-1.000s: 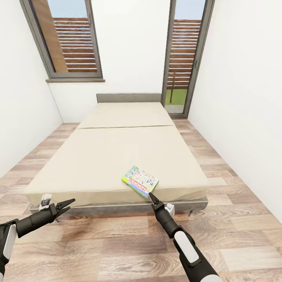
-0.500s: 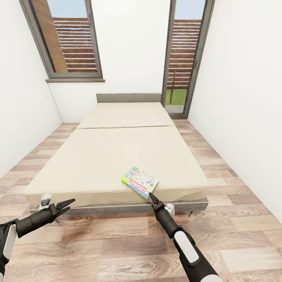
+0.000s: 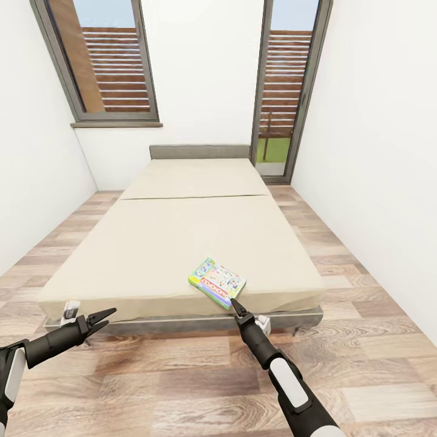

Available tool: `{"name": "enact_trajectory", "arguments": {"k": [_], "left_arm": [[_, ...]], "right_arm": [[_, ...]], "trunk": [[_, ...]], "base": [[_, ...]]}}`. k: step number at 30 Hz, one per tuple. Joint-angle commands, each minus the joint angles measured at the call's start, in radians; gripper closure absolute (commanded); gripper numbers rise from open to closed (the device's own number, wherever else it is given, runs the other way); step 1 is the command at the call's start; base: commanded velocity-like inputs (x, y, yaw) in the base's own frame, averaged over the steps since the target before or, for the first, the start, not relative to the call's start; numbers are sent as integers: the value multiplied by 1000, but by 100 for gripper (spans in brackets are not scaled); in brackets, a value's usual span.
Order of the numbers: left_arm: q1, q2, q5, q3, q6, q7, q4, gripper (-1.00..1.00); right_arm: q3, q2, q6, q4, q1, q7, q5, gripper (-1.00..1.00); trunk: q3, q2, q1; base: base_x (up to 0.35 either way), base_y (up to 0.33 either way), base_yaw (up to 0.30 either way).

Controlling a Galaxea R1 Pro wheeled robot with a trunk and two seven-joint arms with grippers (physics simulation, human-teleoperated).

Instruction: Put all the toys in the child's room - the three board games (two on the bed and one on the table), the two jigsaw puzzles on the table, and the tennis ball on the table - inside the toy box on the table in the child's room.

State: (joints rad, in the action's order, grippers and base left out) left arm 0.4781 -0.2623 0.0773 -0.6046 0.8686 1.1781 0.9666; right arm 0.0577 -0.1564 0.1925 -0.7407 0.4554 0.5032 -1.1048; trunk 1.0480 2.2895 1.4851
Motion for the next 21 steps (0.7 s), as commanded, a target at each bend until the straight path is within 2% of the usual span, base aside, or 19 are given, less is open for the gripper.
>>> {"name": "enact_trajectory", "arguments": {"k": [1, 21], "left_arm": [[1, 0, 2, -1, 7, 2, 0, -100], [0, 0, 3, -1, 7, 2, 0, -100]], "right_arm": [[0, 0, 7, 0, 0, 1, -10, -100], [1, 0, 7, 0, 0, 0, -10, -100]], "trunk": [[1, 0, 0], [1, 0, 0]], "base": [[0, 0, 0], [15, 0, 0]]}}
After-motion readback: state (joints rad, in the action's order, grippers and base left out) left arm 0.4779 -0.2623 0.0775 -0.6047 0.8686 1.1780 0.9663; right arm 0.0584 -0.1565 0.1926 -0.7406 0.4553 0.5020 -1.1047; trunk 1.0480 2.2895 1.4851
